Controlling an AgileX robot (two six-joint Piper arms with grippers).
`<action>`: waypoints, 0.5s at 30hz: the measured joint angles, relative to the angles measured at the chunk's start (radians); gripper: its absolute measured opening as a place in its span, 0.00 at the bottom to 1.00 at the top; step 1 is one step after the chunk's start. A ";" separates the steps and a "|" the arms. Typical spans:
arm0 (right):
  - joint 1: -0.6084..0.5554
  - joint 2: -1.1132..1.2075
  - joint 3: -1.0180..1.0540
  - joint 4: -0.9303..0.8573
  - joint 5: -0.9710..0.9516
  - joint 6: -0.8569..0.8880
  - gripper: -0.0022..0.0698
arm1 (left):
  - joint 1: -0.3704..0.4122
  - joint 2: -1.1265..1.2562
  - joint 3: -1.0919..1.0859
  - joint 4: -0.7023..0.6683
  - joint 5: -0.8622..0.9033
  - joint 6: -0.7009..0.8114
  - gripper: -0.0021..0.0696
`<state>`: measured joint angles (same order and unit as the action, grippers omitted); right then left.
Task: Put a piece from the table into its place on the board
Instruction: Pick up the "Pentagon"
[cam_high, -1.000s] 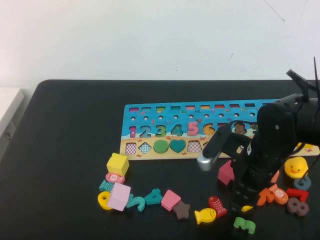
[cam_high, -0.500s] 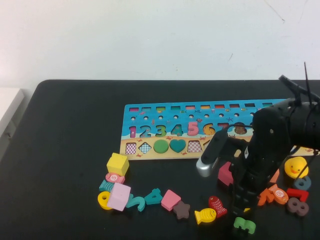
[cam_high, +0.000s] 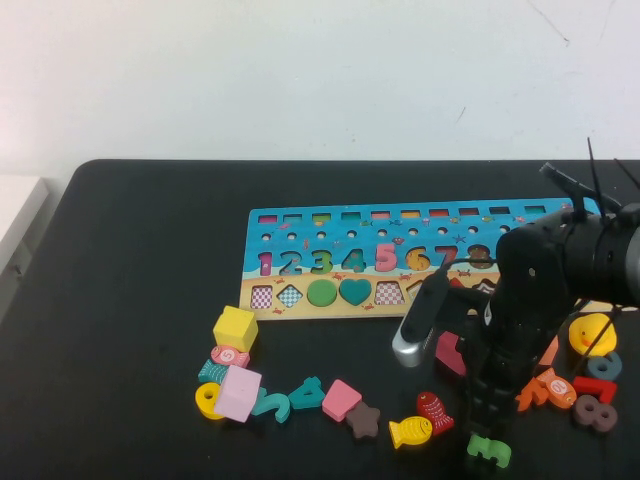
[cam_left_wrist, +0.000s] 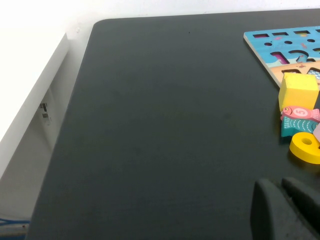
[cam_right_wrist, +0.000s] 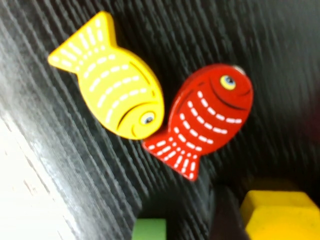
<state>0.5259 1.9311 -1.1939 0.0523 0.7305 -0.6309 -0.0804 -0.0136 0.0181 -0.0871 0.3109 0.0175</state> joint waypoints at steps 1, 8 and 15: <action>0.000 0.002 0.000 -0.002 0.002 0.000 0.59 | 0.000 0.000 0.000 0.000 0.000 0.000 0.03; 0.000 0.010 -0.098 -0.002 0.123 0.034 0.52 | 0.000 0.000 0.000 0.000 0.000 0.000 0.03; 0.000 0.010 -0.259 -0.002 0.336 0.110 0.52 | 0.000 0.000 0.000 0.000 0.000 0.000 0.03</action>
<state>0.5259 1.9406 -1.4528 0.0502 1.0664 -0.5211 -0.0804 -0.0136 0.0181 -0.0871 0.3109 0.0175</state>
